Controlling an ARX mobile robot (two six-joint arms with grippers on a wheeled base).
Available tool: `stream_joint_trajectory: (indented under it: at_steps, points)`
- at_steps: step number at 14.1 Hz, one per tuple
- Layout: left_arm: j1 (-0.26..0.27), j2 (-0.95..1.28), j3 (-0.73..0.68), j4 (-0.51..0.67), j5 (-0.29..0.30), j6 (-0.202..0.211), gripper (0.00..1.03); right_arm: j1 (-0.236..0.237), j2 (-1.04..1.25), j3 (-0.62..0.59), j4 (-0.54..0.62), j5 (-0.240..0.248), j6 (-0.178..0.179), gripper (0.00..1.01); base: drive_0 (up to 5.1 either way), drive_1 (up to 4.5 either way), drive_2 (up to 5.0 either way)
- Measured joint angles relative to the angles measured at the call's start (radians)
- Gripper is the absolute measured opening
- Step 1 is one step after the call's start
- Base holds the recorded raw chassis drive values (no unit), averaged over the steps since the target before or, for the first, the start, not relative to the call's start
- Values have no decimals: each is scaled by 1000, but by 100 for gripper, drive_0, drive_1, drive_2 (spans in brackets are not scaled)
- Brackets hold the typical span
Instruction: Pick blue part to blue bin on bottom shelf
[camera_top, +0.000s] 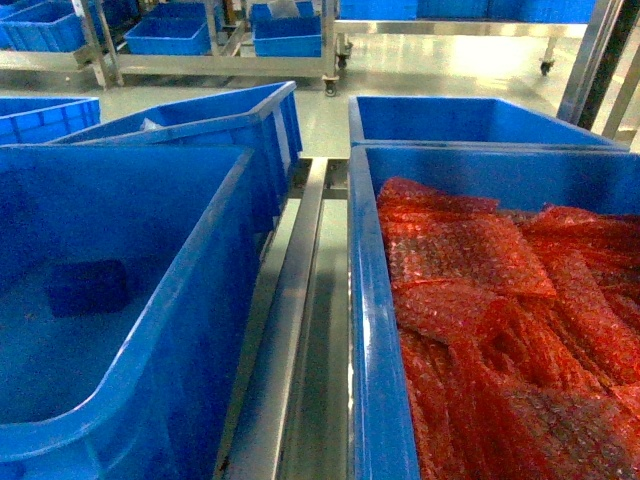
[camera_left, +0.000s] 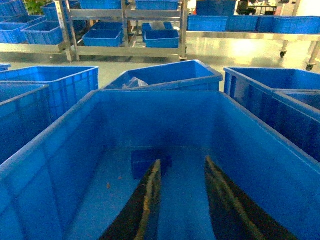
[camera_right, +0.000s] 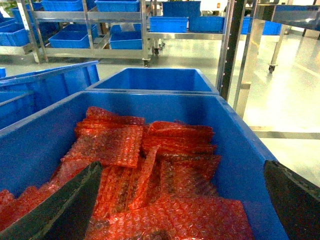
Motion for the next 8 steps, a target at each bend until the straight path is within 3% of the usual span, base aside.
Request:
stream_joint_trajectory:
  at_steps: [1, 2, 6, 7, 8]
  points:
    - [0, 0, 0, 0, 0, 0, 41, 0, 0, 0, 0, 0, 0, 98, 0, 0, 0]
    - [0, 0, 0, 0, 0, 0, 43, 0, 0, 0, 0, 0, 0, 98, 0, 0, 0]
    - [0, 0, 0, 0, 0, 0, 94, 0, 0, 0, 0, 0, 0, 98, 0, 0, 0]
    - [0, 0, 0, 0, 0, 2, 99, 0, 0, 0, 0, 0, 0, 98, 0, 0, 0]
    - [0, 0, 0, 0, 0, 2, 98, 0, 0, 0, 0, 0, 0, 98, 0, 0, 0]
